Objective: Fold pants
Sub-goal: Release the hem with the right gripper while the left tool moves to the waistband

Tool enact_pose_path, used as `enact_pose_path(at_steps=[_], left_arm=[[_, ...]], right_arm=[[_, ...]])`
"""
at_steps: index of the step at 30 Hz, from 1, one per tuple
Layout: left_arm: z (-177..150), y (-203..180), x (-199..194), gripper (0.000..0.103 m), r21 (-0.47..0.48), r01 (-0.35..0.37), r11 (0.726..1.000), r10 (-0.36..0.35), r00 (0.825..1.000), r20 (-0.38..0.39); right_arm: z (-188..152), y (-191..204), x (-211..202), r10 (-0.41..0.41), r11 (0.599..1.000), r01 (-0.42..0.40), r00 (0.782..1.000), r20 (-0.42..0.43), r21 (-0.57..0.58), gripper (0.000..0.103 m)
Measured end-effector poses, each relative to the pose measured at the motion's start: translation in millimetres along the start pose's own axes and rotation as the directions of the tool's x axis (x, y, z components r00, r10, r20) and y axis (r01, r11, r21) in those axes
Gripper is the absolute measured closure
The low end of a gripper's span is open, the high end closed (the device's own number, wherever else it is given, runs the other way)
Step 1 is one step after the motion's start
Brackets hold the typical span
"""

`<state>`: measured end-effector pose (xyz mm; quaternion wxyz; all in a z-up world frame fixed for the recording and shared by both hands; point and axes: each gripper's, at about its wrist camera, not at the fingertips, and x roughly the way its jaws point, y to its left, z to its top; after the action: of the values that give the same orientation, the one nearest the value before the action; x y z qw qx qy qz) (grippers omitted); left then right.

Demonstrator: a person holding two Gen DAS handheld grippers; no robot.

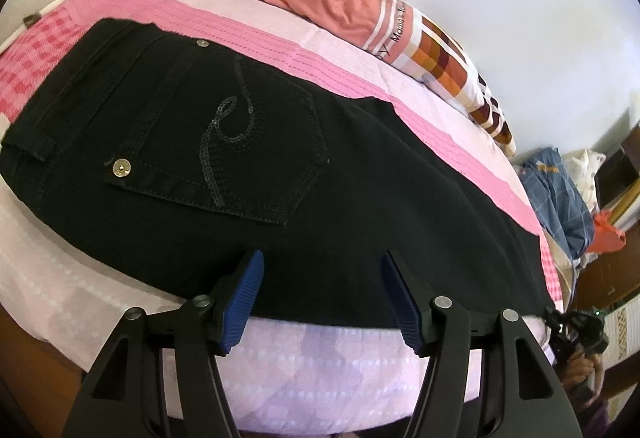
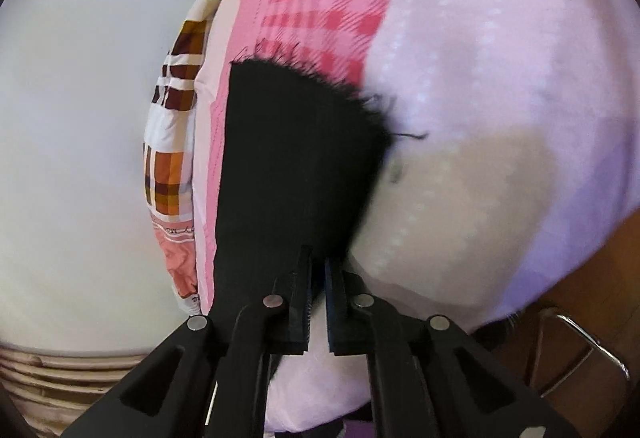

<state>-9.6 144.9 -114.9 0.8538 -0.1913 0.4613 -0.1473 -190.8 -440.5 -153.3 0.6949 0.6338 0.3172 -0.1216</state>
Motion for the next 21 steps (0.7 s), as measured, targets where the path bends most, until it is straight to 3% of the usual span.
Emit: enact_pose_path(at_steps=[3,6,10,11,14,15,17,19,21], left_arm=[[-3.2,0.6,-13.3,0.041,0.053,-0.016,0.998,0.015,1.000,0.016],[-3.1,10.7,-38.3,0.041,0.041,0.023,0.999,-0.026,0.997,0.072],[11.0,27.3,-65.1,0.041,0.029,-0.006,1.000,0.001,0.989,0.150],[15.7,32.8,-67.7,0.041,0.024,-0.010,1.000,0.006,0.987,0.160],[29.8,48.5,-69.4,0.041,0.006,-0.059,0.998,0.057,0.981,0.188],[32.6,53.8,-69.3,0.041,-0.004,-0.067,0.998,0.066,0.978,0.197],[40.7,67.0,-65.8,0.041,-0.025,-0.081,0.996,0.085,0.973,0.216],[49.0,80.7,-57.8,0.041,-0.049,-0.112,0.992,0.121,0.967,0.223],[56.6,94.1,-50.5,0.041,-0.085,-0.115,0.990,0.131,0.967,0.221]], right_arm=[[-12.0,-3.4,-18.2,-0.025,0.999,0.025,1.000,-0.015,0.026,0.086],[-35.8,24.7,-30.4,-0.059,0.993,0.057,0.998,-0.023,-0.106,0.086],[-66.8,104.1,-3.4,-0.008,0.930,-0.031,0.994,-0.105,-0.367,0.086],[-81.0,139.1,19.3,0.017,0.882,-0.096,0.985,-0.173,-0.462,0.085],[-110.2,214.2,82.8,-0.027,0.742,-0.163,0.962,-0.272,-0.650,0.069],[-122.8,243.2,113.3,-0.063,0.659,-0.171,0.958,-0.280,-0.733,0.063],[-136.1,280.8,165.4,-0.124,0.558,-0.181,0.947,-0.297,-0.810,0.061],[-143.2,305.4,207.0,-0.164,0.505,-0.217,0.926,-0.340,-0.835,0.061],[-160.5,331.7,249.0,-0.213,0.376,-0.231,0.921,-0.326,-0.897,0.061]])
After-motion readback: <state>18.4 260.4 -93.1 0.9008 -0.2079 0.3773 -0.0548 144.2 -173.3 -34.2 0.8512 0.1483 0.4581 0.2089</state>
